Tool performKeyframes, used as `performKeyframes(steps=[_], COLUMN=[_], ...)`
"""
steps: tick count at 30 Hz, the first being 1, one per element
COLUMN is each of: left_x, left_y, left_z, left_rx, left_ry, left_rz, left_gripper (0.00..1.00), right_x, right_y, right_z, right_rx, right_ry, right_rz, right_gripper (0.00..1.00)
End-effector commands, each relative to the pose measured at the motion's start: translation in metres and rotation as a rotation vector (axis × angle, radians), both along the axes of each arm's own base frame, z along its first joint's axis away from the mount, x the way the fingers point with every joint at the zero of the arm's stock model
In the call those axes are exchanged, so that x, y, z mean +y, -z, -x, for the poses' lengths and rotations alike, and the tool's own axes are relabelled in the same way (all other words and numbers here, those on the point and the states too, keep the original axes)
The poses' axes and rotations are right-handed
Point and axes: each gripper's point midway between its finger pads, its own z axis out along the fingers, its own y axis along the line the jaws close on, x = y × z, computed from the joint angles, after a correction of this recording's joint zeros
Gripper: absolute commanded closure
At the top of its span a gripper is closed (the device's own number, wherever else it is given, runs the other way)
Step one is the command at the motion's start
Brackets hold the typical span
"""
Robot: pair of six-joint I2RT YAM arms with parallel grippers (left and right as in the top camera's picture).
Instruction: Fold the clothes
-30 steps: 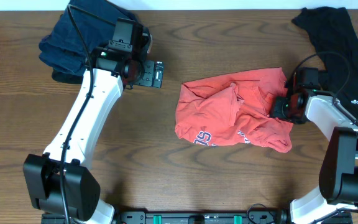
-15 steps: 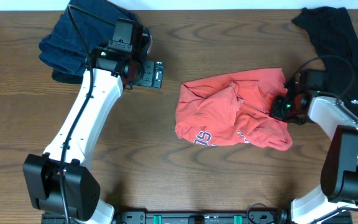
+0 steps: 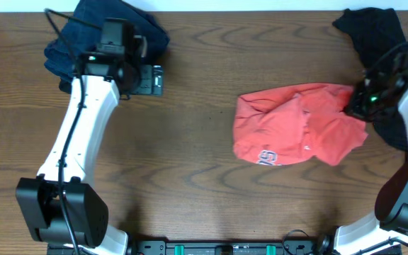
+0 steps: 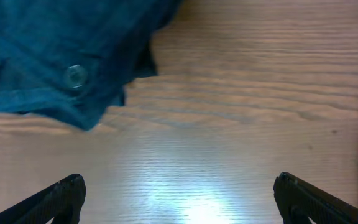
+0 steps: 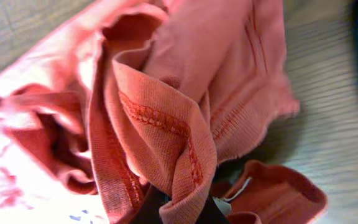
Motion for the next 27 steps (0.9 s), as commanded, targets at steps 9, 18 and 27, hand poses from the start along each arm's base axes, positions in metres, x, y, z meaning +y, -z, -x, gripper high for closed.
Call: performKeyframes(steps=[9, 18, 27], left_x=[0.02, 0.02, 0.02], left_y=[0.004, 0.004, 0.004], left_z=[0.001, 0.001, 0.001], left_rx=[0.015, 0.015, 0.015], left_ry=[-0.046, -0.046, -0.046], left_rz=[-0.016, -0.016, -0.016], left_gripper=[0.02, 0.02, 0.02], right_x=[0.041, 0.166, 0.258], right_y=[-0.076, -0.053, 0.022], right_z=[-0.019, -0.013, 0.034], right_rx=[-0.096, -0.006, 0.254], right_ry=[-0.159, -0.392, -0.618], right_rz=[0.003, 0.027, 0.078], right_gripper=[0.99, 0.99, 0.97])
